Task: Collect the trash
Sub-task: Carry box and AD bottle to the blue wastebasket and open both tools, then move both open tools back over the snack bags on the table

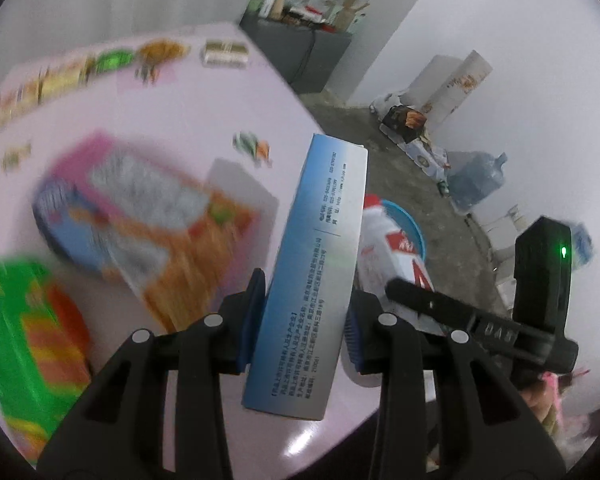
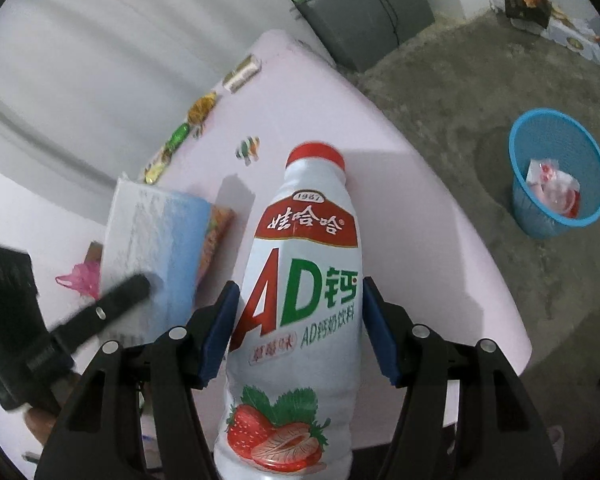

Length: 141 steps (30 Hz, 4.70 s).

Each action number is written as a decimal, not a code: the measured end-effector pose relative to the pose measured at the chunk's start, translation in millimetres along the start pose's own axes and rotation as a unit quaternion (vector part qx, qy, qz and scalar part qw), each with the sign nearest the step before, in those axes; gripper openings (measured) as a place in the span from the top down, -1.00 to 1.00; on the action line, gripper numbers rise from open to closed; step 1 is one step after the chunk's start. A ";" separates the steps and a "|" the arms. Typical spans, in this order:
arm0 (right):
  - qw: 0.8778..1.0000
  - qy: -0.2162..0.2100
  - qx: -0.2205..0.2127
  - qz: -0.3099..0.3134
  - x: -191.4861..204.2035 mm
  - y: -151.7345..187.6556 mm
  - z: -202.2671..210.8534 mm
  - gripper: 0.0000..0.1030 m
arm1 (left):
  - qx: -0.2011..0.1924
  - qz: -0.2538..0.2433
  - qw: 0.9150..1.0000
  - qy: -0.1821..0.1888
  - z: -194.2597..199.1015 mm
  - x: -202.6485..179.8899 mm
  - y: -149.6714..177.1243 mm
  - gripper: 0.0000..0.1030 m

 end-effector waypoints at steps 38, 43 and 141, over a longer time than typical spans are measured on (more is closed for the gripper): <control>0.998 -0.050 0.026 -0.008 -8.0 15.3 -0.8 -0.16 | -0.035 -0.075 0.988 -0.134 -27.3 -16.7 22.5 0.39; 0.998 -0.055 0.020 -0.011 -8.3 16.7 3.4 -0.14 | -0.044 -0.083 0.986 -0.140 -22.3 -21.9 24.9 0.39; 0.954 0.011 -0.162 -0.253 -295.1 1.4 85.0 -0.52 | 0.049 -0.172 0.984 -0.004 -144.1 -237.7 -96.3 -0.53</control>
Point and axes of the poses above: each gripper's, at about its wrist camera, not at the fingertips, and z roughly against the way its jaws point, x to its left, y to its underside, the point moved 10 cm from there along -z, roughly the way its jaws point, and after that the axes turned 12 degrees about x, right-handed, at the moved point
